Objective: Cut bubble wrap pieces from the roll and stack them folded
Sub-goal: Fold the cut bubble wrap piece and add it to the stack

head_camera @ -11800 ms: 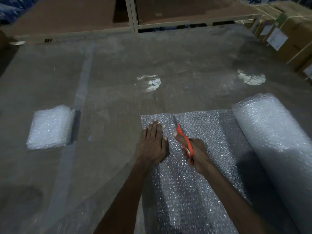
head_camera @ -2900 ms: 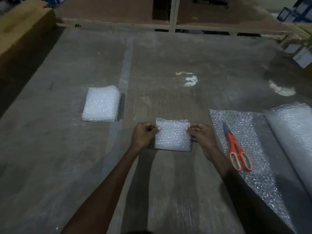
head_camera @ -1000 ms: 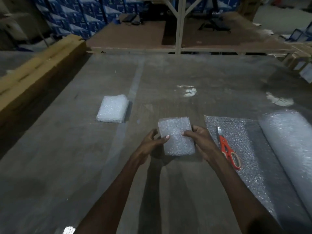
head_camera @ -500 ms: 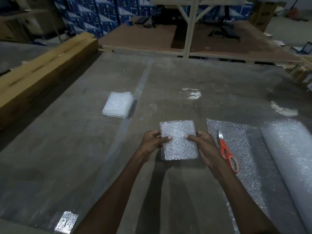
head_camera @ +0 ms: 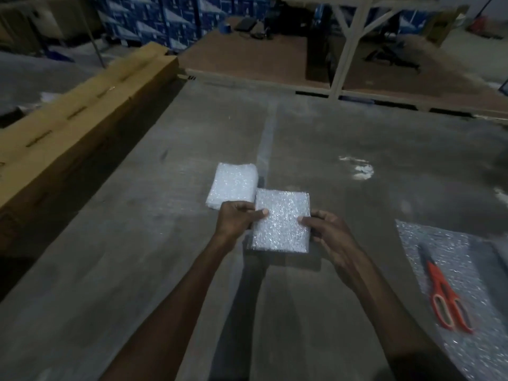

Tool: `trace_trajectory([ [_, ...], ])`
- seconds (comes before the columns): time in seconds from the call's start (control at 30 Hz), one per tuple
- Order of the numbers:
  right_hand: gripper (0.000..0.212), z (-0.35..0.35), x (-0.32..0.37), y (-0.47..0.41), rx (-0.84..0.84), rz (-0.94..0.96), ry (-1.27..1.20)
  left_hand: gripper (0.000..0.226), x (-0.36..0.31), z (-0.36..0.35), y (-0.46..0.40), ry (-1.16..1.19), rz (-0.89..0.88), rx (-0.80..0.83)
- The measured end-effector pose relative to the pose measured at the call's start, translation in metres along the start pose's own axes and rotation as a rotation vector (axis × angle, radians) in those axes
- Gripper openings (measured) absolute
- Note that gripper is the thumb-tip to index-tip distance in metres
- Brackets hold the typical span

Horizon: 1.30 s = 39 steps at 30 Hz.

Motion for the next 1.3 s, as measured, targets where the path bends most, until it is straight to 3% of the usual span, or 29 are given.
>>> trace_trajectory([
  [0.33, 0.015, -0.112, 0.037, -0.058, -0.069, -0.021, -0.09, 0.02, -0.045, 0.067, -0.114, -0.002, -0.021, -0.112],
  [0.47, 0.014, -0.137, 0.044, -0.08, -0.134, -0.022, -0.109, 0.01, -0.049, 0.073, -0.152, -0.012, -0.019, -0.114],
  [0.67, 0.018, -0.147, 0.033, -0.108, -0.261, 0.007, -0.031, 0.013, -0.03, 0.077, -0.187, -0.091, -0.036, -0.16],
  [0.97, 0.022, -0.144, 0.011, -0.114, -0.355, 0.064, 0.136, 0.029, -0.014, 0.077, -0.193, -0.324, -0.229, -0.197],
  [1.07, 0.024, -0.136, 0.03, -0.108, -0.495, 0.236, 0.241, 0.043, -0.025, 0.075, -0.182, -0.3, -0.34, -0.185],
  [1.13, 0.024, -0.141, 0.05, -0.096, -0.547, 0.469, 0.316, 0.045, -0.037, 0.071, -0.17, -0.416, -0.54, -0.194],
  [1.23, 0.027, -0.172, 0.063, -0.076, -0.432, 0.761, 0.528, 0.043, -0.043, 0.057, -0.152, -0.637, -0.864, -0.142],
  [1.3, 0.031, -0.195, 0.053, -0.076, -0.294, 0.821, 0.688, 0.044, -0.037, 0.046, -0.149, -0.742, -0.952, -0.075],
])
Point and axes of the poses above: each hand's wrist, its own y-axis away from the middle knuckle, its own z-axis out of the back of the hand, x = y × z, the point moved 7 cm from there along -y, towards the middle knuckle, and after that the axes turned 14 degrees about -x, right-handed, at the moved point
